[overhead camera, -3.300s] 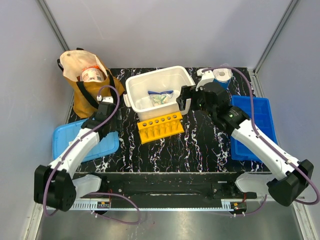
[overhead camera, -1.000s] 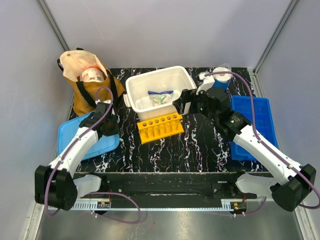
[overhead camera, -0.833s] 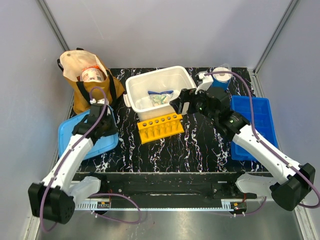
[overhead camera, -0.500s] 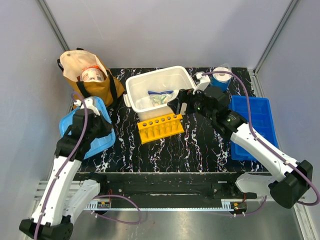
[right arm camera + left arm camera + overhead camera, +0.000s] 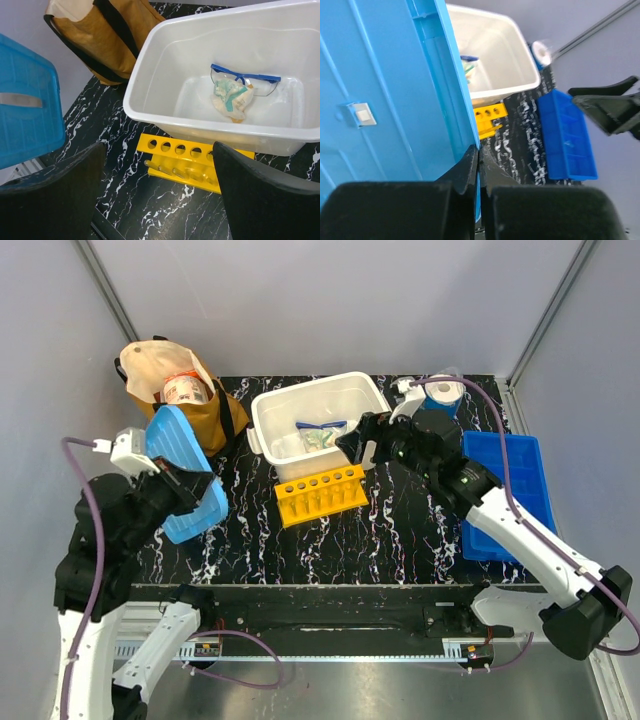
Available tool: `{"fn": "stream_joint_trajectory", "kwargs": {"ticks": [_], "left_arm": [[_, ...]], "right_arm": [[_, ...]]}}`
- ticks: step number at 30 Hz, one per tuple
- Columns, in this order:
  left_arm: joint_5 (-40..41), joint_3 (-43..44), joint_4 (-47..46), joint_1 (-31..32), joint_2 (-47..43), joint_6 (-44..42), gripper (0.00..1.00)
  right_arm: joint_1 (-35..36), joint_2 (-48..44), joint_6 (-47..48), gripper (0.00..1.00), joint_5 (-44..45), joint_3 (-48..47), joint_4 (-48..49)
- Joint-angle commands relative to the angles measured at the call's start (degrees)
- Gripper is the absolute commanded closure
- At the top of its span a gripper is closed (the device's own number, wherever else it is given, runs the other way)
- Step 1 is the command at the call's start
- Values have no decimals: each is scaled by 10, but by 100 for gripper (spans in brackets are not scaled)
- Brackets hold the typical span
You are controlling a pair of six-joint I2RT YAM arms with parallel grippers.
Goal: Organize the chemistry lab equipment
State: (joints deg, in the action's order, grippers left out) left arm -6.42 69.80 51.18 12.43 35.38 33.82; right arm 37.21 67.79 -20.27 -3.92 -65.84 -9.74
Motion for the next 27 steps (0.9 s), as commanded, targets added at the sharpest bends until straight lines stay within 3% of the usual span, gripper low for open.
{"fn": "stream_joint_trajectory", "kwargs": {"ticks": [1, 5, 11, 18, 27], "left_arm": [[-32, 79, -26, 9, 4, 24, 100], [-55, 115, -55, 13, 10, 56, 100], [-92, 103, -155, 13, 16, 116, 100], [-112, 42, -286, 13, 22, 217, 100], [-131, 17, -369, 13, 40, 272, 100]], "right_arm": [[22, -34, -6, 8, 8, -22, 33], [74, -49, 22, 8, -13, 12, 130], [230, -37, 157, 7, 59, 98, 352], [316, 88, 265, 9, 74, 148, 625], [368, 249, 371, 4, 182, 133, 852]]}}
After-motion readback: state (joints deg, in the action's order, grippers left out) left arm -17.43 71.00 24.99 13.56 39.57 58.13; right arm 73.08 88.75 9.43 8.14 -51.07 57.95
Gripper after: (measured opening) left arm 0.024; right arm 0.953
